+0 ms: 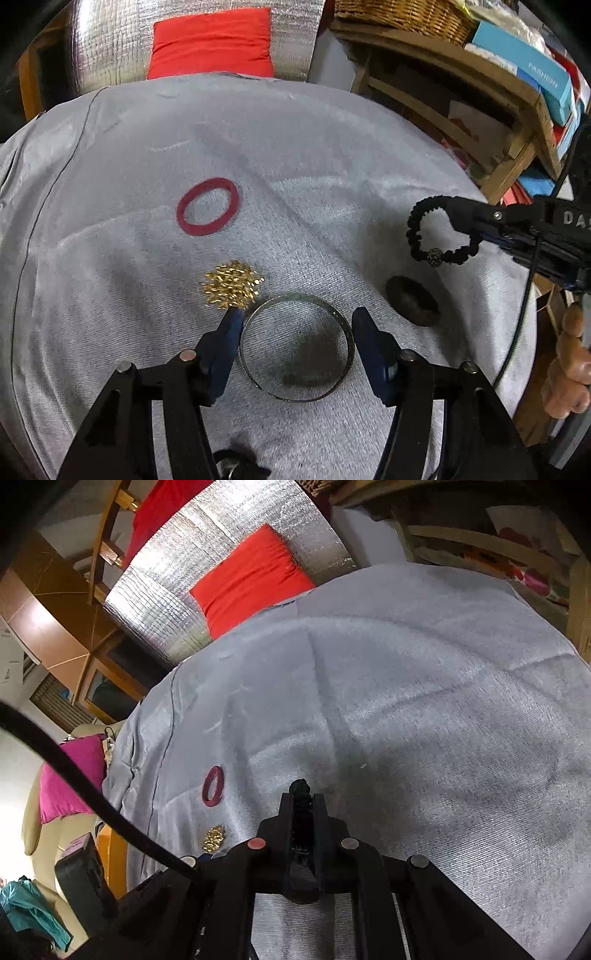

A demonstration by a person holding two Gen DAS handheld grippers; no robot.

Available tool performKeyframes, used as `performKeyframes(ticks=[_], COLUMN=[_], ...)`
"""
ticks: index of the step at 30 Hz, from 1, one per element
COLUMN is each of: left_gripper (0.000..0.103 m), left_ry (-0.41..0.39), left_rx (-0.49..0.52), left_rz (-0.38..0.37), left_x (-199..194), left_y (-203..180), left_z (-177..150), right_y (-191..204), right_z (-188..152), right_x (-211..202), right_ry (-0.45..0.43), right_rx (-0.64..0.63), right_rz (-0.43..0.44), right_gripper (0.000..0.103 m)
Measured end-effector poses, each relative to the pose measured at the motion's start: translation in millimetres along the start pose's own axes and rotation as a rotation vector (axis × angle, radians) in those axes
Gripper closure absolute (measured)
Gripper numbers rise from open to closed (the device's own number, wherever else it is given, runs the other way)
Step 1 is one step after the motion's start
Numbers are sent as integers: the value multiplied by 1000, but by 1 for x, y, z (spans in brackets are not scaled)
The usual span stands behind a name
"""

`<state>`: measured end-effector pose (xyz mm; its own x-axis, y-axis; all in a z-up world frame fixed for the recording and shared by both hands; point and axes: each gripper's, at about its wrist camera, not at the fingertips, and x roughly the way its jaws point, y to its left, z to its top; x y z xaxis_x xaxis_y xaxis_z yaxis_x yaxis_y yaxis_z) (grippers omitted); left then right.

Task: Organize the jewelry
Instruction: 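Grasp the silver bangle with the left tool while the right tool holds the scrunchie, then carry bangle and scrunchie into the orange tray and open both tools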

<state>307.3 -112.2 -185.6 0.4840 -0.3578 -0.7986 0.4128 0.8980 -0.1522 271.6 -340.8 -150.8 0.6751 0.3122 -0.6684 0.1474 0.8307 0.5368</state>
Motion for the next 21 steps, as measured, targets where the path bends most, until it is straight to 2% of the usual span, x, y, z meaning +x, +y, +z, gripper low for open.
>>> performKeyframes(ticks=[10,16,21], left_gripper=[41,41,41], left_ry=[-94,-149,-187], left_rx=[-29,-96,-155], left_rz=[-5,39,107], left_x=[-57,-93,-127], left_y=[26,56,83], left_z=[-7,-17,-33], right_y=[42,81,128], right_z=[-9,-24,-42], right_x=[0,9,18], right_ry=[-20,2,28], right_rx=[-57,-111,-176], right_rz=[59,98,145], right_gripper=[92,92,92])
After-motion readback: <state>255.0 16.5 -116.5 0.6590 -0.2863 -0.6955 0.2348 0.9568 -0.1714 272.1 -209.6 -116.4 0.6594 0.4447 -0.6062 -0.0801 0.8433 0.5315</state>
